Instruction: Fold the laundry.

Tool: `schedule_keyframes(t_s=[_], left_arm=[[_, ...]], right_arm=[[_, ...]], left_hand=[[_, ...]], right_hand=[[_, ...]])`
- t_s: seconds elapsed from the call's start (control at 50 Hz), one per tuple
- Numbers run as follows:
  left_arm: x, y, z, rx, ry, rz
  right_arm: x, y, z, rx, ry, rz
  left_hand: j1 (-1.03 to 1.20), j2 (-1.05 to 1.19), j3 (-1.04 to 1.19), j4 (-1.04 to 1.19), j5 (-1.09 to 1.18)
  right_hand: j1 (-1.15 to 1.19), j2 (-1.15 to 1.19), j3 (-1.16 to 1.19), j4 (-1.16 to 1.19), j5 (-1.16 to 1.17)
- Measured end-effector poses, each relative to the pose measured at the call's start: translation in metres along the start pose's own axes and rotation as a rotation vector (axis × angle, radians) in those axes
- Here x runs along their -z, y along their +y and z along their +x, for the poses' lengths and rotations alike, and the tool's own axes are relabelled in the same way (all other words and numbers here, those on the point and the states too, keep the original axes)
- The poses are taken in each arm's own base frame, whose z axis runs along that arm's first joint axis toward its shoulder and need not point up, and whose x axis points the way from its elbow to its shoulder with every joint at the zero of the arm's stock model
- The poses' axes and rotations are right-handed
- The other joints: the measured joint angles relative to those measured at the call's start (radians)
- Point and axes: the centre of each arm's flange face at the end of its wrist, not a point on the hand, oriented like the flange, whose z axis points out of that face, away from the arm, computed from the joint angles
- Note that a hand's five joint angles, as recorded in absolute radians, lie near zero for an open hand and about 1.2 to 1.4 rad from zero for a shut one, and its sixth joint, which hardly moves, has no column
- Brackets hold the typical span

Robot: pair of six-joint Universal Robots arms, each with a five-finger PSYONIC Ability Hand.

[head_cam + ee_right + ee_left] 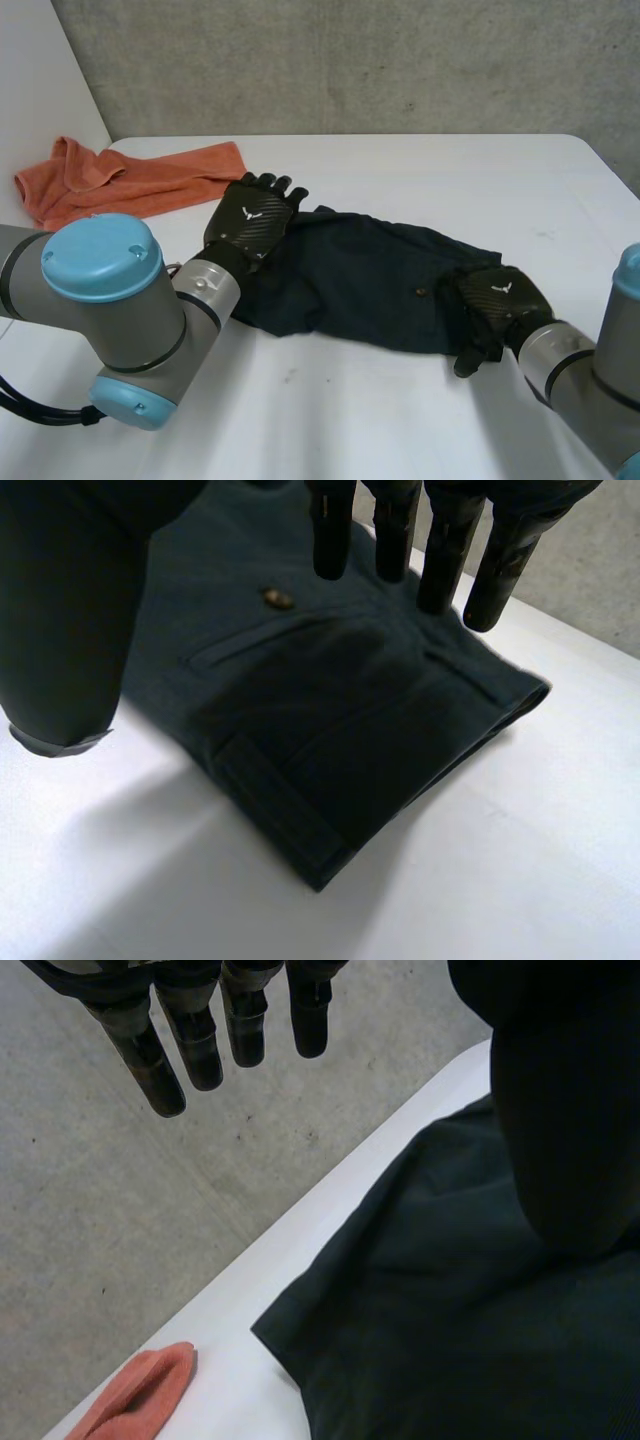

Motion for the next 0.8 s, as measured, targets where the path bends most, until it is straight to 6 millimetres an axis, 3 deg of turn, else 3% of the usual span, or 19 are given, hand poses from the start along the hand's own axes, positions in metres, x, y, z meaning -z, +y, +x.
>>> schedule_keyframes(t_s=[0.2,0.22,0.24,0.36,0.38,0.52,0.6,0.72,0.8], left_arm=[[-0.005,0.008,-0.007,0.004,-0.018,-0.016],[-0.005,0.009,-0.007,0.003,-0.018,-0.017],[-0.005,0.009,-0.007,0.003,-0.018,-0.018],[-0.004,0.009,-0.006,0.003,-0.018,-0.02],[-0.004,0.009,-0.006,0.002,-0.018,-0.019],[-0.002,0.006,-0.006,0.002,-0.019,-0.015],[0.002,0.003,-0.007,0.002,-0.019,-0.01],[0.007,0.005,-0.005,0.003,-0.013,-0.025],[0.01,0.007,-0.005,0.003,-0.009,-0.031]], right_arm=[[-0.025,0.022,-0.001,0.094,0.021,0.03],[-0.029,0.025,-0.001,0.12,0.028,0.033],[-0.03,0.026,0.0,0.131,0.032,0.033],[-0.04,0.028,0.017,0.206,0.115,0.035],[-0.04,0.027,0.019,0.209,0.124,0.038],[-0.033,0.008,0.041,0.215,0.198,0.077],[-0.024,-0.004,0.066,0.233,0.251,0.073],[-0.018,-0.009,0.104,0.396,0.3,-0.013],[-0.019,-0.02,0.11,0.562,0.307,-0.024]], left_hand=[[0.0,0.0,0.0,0.0,0.0],[0.0,0.0,0.0,0.0,0.0],[0.0,0.0,0.0,0.0,0.0],[0.0,0.0,0.0,0.0,0.0],[0.0,0.0,0.0,0.0,0.0],[0.0,0.0,0.0,0.0,0.0],[0.0,0.0,0.0,0.0,0.0],[0.0,0.0,0.0,0.0,0.0],[0.0,0.0,0.0,0.0,0.0]], right_hand=[[0.143,0.143,0.15,0.155,0.127],[0.364,0.411,0.409,0.414,0.372],[0.437,0.516,0.51,0.515,0.464],[0.437,0.516,0.51,0.515,0.464],[0.563,0.829,0.885,0.928,0.791],[0.563,0.855,0.897,0.928,0.846],[0.563,0.863,0.897,0.928,0.867],[0.563,0.869,0.9,0.929,0.867],[0.563,0.874,0.902,0.929,0.867]])
